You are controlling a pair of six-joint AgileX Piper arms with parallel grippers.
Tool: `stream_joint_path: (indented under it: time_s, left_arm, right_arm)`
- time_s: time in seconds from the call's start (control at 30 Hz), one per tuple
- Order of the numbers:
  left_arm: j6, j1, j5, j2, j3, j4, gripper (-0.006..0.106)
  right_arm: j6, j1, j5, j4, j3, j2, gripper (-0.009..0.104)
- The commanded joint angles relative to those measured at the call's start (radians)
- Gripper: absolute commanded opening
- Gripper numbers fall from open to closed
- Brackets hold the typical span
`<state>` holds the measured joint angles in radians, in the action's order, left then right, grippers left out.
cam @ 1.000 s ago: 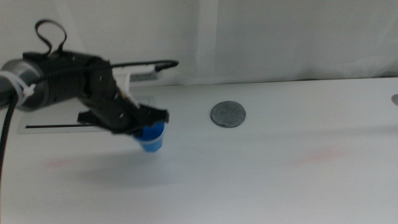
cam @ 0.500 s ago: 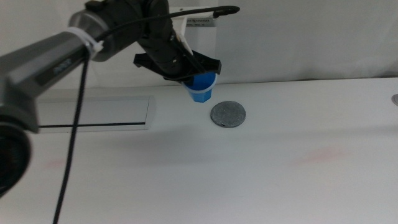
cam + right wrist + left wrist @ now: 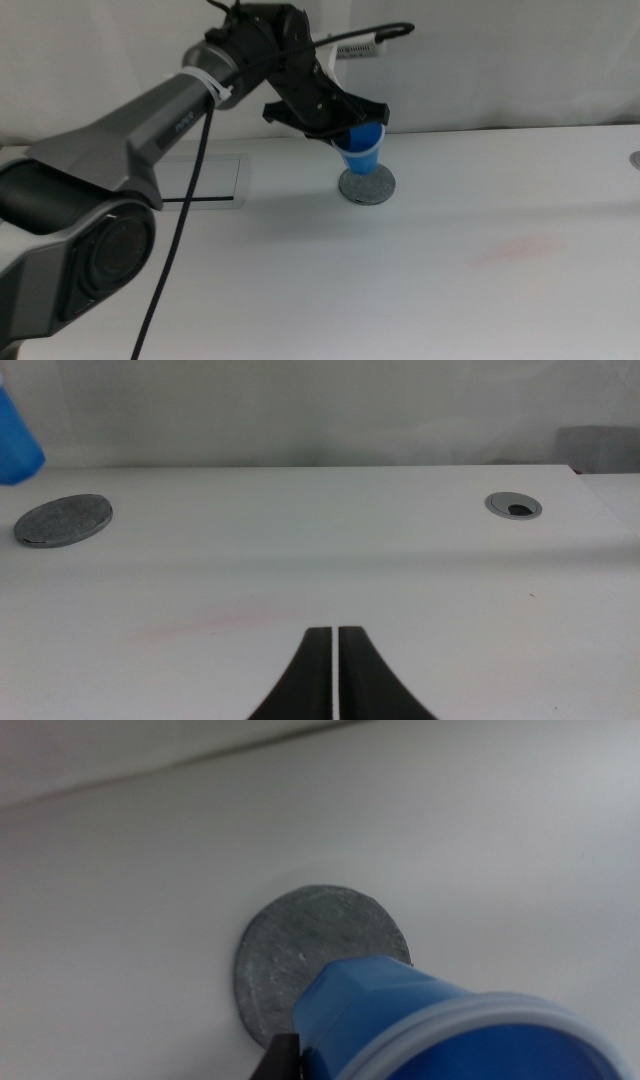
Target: Place an empty cup on a cup mat.
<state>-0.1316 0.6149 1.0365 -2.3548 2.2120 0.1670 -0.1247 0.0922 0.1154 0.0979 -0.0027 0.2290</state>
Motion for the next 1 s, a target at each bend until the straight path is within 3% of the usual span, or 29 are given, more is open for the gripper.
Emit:
stream_joint_path:
  time_s: [0.0, 0.3, 0.97]
  left_arm:
    - [0.002, 0.004, 0.000, -0.021, 0.007, 0.029, -0.003]
    - [0.013, 0.004, -0.001, -0.069, 0.007, 0.083, -0.003]
    - [0.018, 0.004, -0.026, -0.128, 0.009, 0.083, -0.003]
  right_arm:
    - [-0.006, -0.004, 0.001, -0.008, 0.027, -0.005, -0.003]
    - [-0.006, -0.004, 0.001, -0.008, 0.027, -0.005, -0.003]
    - [-0.006, -0.004, 0.001, -0.008, 0.027, -0.005, -0.003]
